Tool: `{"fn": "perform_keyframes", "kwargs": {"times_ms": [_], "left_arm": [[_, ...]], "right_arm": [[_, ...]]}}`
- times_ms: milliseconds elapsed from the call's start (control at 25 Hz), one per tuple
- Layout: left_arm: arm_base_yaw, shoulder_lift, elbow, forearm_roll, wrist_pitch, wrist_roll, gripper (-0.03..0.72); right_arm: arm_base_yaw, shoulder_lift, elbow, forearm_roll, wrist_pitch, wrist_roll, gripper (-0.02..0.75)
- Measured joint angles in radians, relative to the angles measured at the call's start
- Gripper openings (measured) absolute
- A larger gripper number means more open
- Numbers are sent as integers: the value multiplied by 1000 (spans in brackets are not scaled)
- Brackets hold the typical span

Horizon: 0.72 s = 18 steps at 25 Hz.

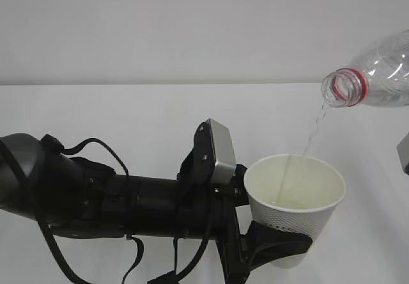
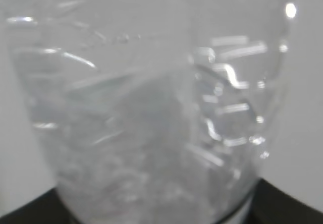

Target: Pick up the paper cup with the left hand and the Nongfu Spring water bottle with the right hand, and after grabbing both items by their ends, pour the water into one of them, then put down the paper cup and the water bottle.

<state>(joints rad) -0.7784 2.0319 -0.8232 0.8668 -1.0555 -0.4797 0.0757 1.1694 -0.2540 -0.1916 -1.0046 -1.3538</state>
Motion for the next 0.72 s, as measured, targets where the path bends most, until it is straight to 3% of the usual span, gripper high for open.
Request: {"fn": "perform_keyframes", "kwargs": {"times_ms": [720], "left_arm": [[0,0,0,0,0,0,543]], "right_arm": [[0,0,0,0,-14,-8,387]]}}
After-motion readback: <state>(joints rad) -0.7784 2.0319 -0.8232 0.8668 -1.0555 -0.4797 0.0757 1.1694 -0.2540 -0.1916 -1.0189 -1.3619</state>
